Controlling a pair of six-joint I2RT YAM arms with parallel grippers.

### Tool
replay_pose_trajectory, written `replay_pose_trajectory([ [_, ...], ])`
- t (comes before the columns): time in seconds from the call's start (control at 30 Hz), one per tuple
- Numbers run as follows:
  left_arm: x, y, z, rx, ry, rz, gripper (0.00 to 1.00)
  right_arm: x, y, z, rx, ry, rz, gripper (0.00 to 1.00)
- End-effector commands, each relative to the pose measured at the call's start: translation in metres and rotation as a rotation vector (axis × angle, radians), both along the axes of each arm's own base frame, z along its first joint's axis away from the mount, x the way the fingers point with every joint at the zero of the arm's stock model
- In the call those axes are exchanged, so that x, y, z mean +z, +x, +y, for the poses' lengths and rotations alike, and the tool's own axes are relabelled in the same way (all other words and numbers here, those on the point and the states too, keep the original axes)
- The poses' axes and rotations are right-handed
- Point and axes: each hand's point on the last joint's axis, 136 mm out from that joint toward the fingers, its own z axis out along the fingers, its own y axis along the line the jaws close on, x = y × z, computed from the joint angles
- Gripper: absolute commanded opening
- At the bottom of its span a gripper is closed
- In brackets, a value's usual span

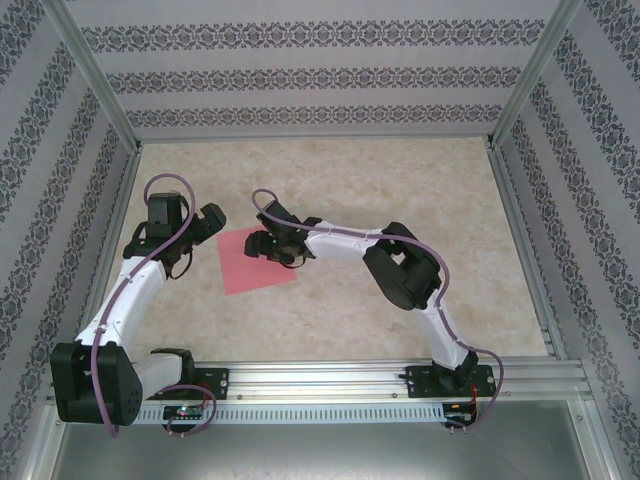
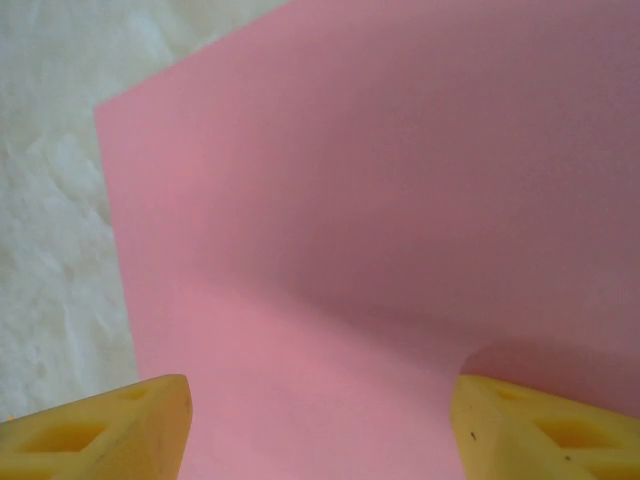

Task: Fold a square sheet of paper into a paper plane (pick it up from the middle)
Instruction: Move the square sheet of paper to the center of the table.

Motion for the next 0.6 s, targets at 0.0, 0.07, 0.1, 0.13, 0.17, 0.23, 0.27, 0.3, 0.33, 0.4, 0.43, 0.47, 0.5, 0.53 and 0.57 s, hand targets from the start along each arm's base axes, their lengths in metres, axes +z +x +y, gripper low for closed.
replay_pose_trajectory([
  [0.0,0.004,0.002,-0.001,-0.009,-0.028,-0.017,1.00,-0.019,-0.002,-0.029,-0.045,-0.059,0.044,0.70],
  [0.07,0.005,0.006,-0.012,-0.069,-0.061,-0.048,1.00,-0.027,-0.005,-0.051,-0.072,-0.097,0.061,0.70],
  [0.1,0.003,0.008,-0.018,-0.091,-0.088,-0.049,1.00,-0.031,-0.007,-0.062,-0.091,-0.113,0.065,0.70],
  [0.13,0.000,0.009,-0.022,-0.100,-0.116,-0.034,1.00,-0.035,-0.009,-0.076,-0.116,-0.130,0.068,0.70],
  [0.17,-0.004,0.010,-0.029,-0.121,-0.142,-0.018,1.00,-0.035,-0.011,-0.087,-0.134,-0.136,0.070,0.70],
  [0.23,-0.010,0.014,-0.047,-0.186,-0.193,0.016,1.00,-0.035,-0.016,-0.114,-0.182,-0.165,0.069,0.70],
  [0.27,-0.014,0.014,-0.054,-0.210,-0.201,0.033,1.00,-0.038,-0.020,-0.128,-0.202,-0.188,0.073,0.70],
  [0.3,-0.018,0.015,-0.062,-0.240,-0.204,0.045,1.00,-0.040,-0.024,-0.143,-0.226,-0.211,0.077,0.70],
  [0.33,-0.019,0.016,-0.070,-0.269,-0.207,0.051,1.00,-0.040,-0.027,-0.159,-0.251,-0.228,0.076,0.70],
  [0.4,-0.022,0.015,-0.088,-0.324,-0.215,0.053,1.00,-0.038,-0.031,-0.185,-0.291,-0.253,0.075,0.70],
  [0.43,-0.023,0.013,-0.098,-0.358,-0.217,0.052,1.00,-0.038,-0.032,-0.199,-0.311,-0.265,0.078,0.70],
  [0.47,-0.025,0.011,-0.107,-0.385,-0.213,0.055,1.00,-0.038,-0.034,-0.209,-0.323,-0.273,0.083,0.70],
  [0.5,-0.027,0.008,-0.119,-0.421,-0.205,0.059,1.00,-0.034,-0.033,-0.218,-0.331,-0.273,0.083,0.70],
  [0.53,-0.031,0.005,-0.130,-0.453,-0.197,0.065,1.00,-0.032,-0.033,-0.223,-0.321,-0.273,0.076,0.71],
  [0.57,-0.033,0.003,-0.140,-0.481,-0.190,0.068,1.00,-0.029,-0.032,-0.226,-0.301,-0.275,0.072,0.71],
])
